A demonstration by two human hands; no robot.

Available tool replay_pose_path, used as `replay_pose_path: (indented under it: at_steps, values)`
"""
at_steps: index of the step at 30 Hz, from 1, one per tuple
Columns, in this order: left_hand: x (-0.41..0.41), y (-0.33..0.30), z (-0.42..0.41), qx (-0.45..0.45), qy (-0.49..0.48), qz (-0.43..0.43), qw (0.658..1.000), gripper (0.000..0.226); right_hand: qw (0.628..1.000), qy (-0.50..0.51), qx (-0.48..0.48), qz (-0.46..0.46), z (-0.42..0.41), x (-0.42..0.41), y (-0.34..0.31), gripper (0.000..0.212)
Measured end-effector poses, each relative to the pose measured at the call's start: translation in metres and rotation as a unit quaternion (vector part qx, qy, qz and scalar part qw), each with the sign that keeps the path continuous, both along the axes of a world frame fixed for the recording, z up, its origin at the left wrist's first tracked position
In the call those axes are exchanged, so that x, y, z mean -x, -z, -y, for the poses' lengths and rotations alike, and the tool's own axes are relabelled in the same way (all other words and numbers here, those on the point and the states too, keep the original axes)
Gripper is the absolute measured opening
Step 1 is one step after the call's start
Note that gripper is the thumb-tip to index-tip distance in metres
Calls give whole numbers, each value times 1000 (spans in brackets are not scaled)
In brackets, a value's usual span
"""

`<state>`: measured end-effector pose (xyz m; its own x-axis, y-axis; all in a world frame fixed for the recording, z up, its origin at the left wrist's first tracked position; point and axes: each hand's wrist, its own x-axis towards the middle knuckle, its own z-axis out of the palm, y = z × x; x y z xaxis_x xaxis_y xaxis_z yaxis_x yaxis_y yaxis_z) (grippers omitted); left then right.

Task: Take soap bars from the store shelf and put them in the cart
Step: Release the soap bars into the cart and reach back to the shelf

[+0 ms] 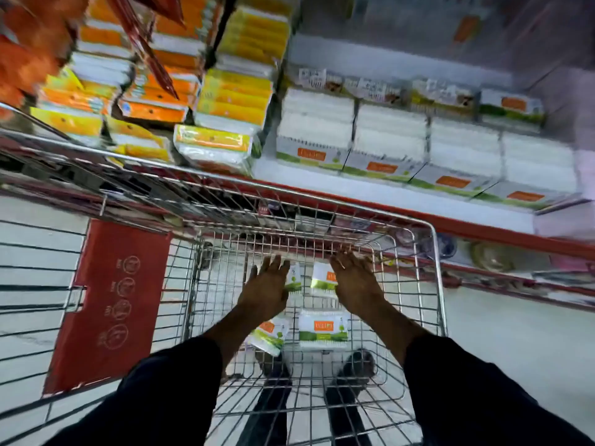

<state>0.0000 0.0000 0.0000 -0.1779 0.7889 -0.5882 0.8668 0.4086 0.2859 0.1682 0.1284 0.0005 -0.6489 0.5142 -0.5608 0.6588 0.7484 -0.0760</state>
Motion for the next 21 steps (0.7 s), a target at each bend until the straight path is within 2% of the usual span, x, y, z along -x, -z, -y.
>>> replay_pose_path:
  at_steps: [6,10,14,17,21]
  values:
    - [12,22,-16,44,-7,-14,999,70,999,22,21,12,-13,9,19,69]
    - [17,29,-18,3,-29,-10,1000,67,998,50,15,-25,-17,9,20,61]
    - [19,24,-17,-44,-73,15,996,53,995,77,15,-57,-14,5,11,55]
    - [20,14,-14,-63,-76,20,995,38,988,121,28,-90,-9,1,2,45]
    - [17,-6,-2,-83,-68,15,994,34,979,165,55,-106,2,-1,-14,30]
